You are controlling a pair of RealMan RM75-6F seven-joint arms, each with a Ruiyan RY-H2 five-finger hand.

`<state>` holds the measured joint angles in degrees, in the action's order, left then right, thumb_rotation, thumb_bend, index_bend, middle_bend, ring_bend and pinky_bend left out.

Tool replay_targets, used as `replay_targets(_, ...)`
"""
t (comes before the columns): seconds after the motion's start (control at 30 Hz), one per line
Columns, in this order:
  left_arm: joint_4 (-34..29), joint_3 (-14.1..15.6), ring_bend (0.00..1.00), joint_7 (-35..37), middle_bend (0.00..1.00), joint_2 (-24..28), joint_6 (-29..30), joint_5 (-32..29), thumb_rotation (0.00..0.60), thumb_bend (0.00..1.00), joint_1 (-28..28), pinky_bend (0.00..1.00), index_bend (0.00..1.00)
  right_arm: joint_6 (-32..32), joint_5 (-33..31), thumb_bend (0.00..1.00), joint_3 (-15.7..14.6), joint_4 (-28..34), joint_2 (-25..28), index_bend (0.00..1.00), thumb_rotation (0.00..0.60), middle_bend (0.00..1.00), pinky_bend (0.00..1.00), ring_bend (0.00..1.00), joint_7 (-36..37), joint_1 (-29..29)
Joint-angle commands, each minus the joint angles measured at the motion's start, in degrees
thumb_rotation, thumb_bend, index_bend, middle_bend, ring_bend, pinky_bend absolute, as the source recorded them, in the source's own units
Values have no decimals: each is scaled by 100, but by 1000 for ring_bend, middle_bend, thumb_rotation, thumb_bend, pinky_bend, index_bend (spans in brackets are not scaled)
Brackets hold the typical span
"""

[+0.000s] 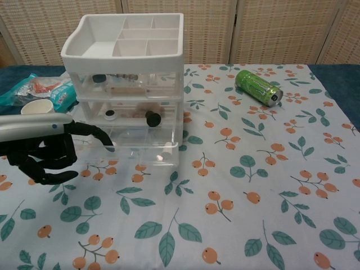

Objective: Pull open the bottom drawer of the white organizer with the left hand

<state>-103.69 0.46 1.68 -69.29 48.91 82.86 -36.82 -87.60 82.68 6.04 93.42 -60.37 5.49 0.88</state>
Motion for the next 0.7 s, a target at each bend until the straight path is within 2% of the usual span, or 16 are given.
replay_targets(0.03,-14,5,967,13,893,22,22,18,600,440,3,1000,214,-12,5,279,1,13,8,20,600,165,188,238,-7,-5)
replay_targets(0.2,-95,11,959,-48,885,88,259,233,600,440,57,1000,116,-46,28,279,10,53,30,20,600,165,188,238,-30,-9)
replay_targets(0.33,-212,7,958,-186,882,256,436,406,600,440,84,1000,96,-66,51,279,5,83,48,20,600,165,188,238,-43,-16)
replay_targets(0.5,-194,-94,957,-315,881,466,728,747,600,440,61,1000,157,-89,81,279,3,109,78,20,600,165,188,238,-49,-22)
replay_targets(0.7,281,-298,953,-253,884,528,991,1270,600,421,-150,1000,272,-113,128,279,-2,151,118,20,600,165,188,238,-61,-22)
